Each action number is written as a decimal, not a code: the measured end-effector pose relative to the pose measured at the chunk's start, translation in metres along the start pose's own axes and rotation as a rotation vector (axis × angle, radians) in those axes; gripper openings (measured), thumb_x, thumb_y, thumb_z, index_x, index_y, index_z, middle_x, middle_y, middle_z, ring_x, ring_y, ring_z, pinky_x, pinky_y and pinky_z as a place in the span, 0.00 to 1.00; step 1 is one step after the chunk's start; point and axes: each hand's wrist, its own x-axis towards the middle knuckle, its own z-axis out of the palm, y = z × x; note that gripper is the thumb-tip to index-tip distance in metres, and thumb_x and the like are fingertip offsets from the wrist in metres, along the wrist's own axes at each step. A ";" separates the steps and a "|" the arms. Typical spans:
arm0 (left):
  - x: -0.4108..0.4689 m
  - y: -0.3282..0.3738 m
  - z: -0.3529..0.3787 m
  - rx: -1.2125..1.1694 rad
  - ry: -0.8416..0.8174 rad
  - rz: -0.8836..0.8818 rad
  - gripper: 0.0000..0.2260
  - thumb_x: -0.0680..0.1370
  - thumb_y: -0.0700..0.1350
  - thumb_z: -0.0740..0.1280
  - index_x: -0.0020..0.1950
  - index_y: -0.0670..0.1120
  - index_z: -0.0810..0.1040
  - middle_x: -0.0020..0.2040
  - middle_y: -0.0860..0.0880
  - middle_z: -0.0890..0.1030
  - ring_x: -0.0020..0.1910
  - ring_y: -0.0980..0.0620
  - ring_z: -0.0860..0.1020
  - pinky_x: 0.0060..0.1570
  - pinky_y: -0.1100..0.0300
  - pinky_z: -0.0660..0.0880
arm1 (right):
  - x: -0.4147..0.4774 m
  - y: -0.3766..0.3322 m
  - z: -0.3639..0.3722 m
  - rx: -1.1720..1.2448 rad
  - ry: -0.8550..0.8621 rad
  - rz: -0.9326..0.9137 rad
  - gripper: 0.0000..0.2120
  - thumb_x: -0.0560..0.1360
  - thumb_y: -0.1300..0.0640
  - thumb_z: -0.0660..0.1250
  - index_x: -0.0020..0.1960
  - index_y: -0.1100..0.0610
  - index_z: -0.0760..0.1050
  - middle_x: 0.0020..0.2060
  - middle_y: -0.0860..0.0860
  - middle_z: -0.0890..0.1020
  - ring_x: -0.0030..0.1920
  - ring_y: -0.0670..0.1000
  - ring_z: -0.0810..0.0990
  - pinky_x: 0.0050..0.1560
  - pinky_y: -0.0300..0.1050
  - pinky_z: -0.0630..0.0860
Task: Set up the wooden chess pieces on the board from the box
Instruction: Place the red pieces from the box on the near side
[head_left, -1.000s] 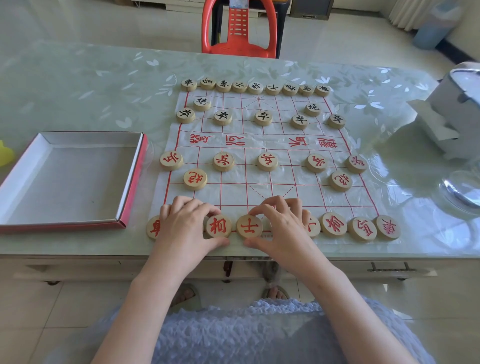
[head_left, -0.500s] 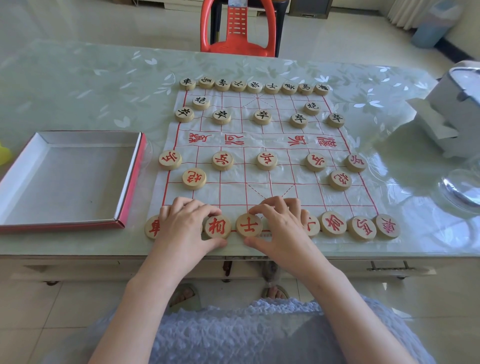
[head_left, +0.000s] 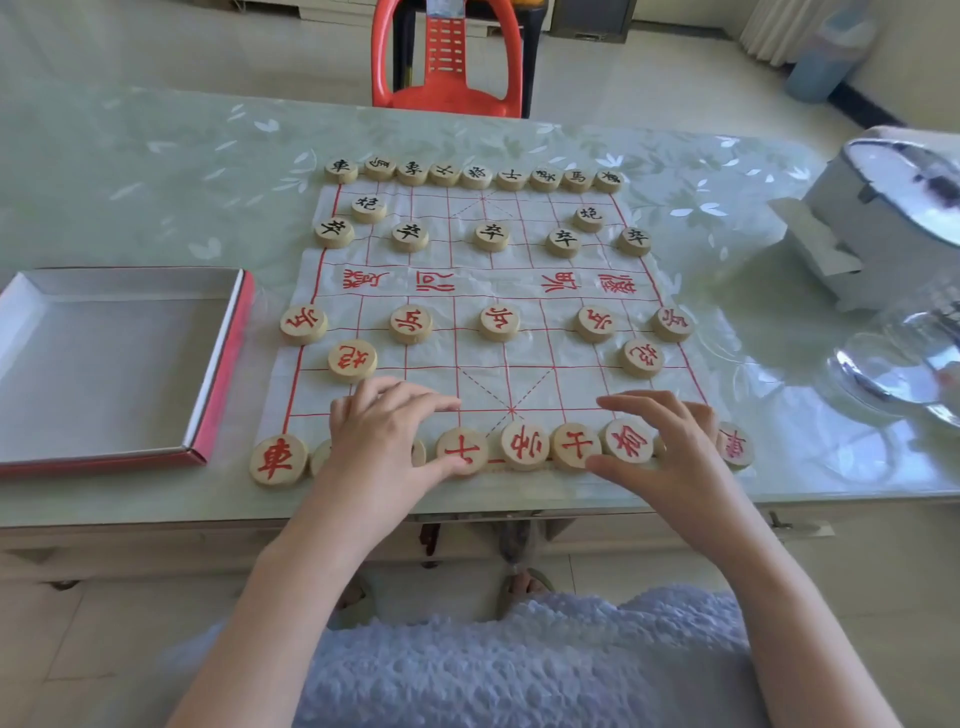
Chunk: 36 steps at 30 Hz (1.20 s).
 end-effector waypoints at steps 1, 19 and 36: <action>0.003 0.005 0.002 -0.005 -0.018 0.007 0.24 0.70 0.58 0.69 0.65 0.59 0.70 0.61 0.61 0.71 0.65 0.58 0.58 0.51 0.65 0.49 | -0.002 0.004 -0.001 -0.006 0.001 -0.008 0.23 0.67 0.46 0.73 0.60 0.40 0.71 0.59 0.38 0.70 0.61 0.44 0.58 0.65 0.54 0.61; 0.016 0.022 0.016 0.017 -0.125 0.033 0.25 0.72 0.56 0.68 0.67 0.61 0.67 0.64 0.60 0.70 0.67 0.58 0.58 0.53 0.62 0.49 | 0.020 -0.024 0.036 -0.218 -0.036 -0.286 0.23 0.70 0.45 0.69 0.63 0.48 0.71 0.54 0.42 0.75 0.58 0.49 0.63 0.51 0.41 0.52; 0.010 0.013 0.020 0.048 -0.094 0.020 0.23 0.74 0.52 0.67 0.67 0.60 0.67 0.63 0.60 0.71 0.66 0.57 0.59 0.55 0.61 0.50 | 0.012 -0.024 0.033 -0.202 -0.242 -0.268 0.30 0.73 0.53 0.63 0.72 0.44 0.58 0.64 0.39 0.68 0.62 0.46 0.58 0.50 0.43 0.51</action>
